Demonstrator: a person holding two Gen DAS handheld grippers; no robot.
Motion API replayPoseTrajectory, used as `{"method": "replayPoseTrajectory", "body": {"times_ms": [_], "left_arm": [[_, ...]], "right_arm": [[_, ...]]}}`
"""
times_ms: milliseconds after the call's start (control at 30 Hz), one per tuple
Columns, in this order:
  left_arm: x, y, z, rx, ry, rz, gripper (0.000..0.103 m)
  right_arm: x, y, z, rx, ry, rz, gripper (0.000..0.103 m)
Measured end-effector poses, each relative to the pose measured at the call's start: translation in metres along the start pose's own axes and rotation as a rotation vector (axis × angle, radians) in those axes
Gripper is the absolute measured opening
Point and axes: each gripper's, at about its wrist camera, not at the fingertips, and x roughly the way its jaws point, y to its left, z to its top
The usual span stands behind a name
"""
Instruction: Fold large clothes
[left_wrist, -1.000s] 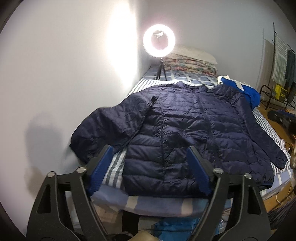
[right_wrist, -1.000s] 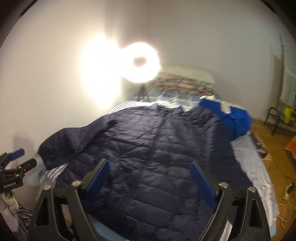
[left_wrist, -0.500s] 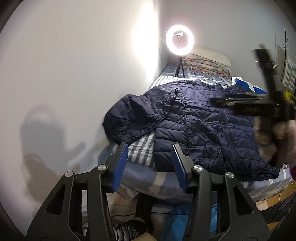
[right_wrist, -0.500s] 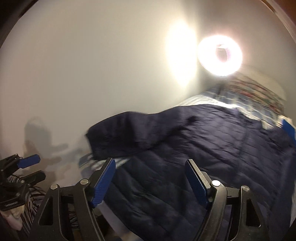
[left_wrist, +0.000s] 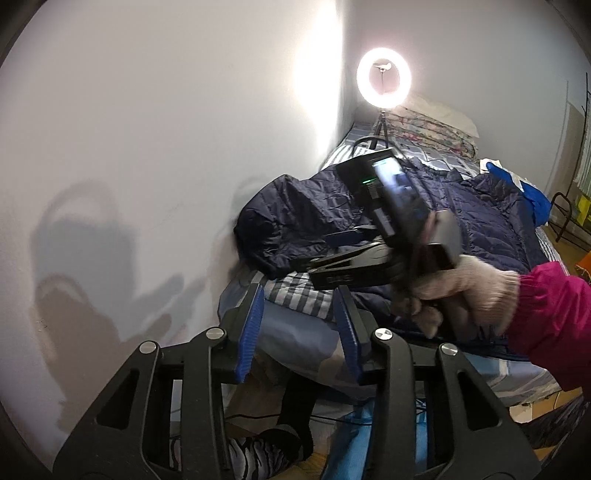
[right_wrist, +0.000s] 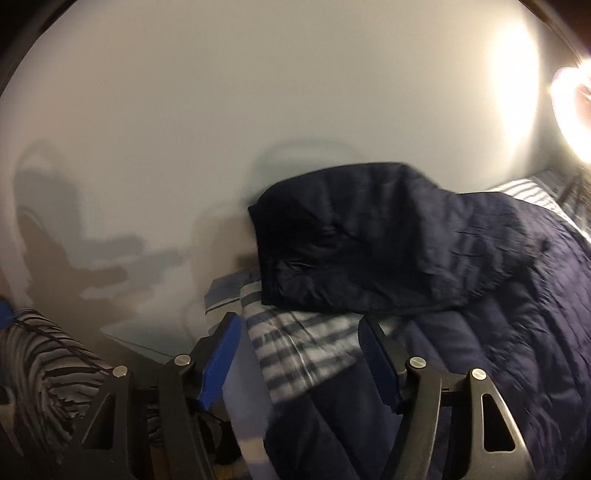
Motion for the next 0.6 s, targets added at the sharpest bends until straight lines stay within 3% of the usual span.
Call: {"method": "replayPoseTrajectory", "body": {"times_ms": [433,533,600], "left_arm": [[0.024,0.008,-0.001,-0.029,0.035,0.009,0.040],[0.027,0.010,0.000,-0.032,0.038,0.016,0.040],[0.028,0.012,0.000,-0.034,0.039,0.019,0.038]], "right_arm": [[0.073,0.000,0.017,-0.029,0.086,0.043,0.065],[0.084,0.005,0.020,-0.053,0.112,0.031,0.057],[0.087,0.010,0.021,-0.055,0.126,0.021,0.046]]}}
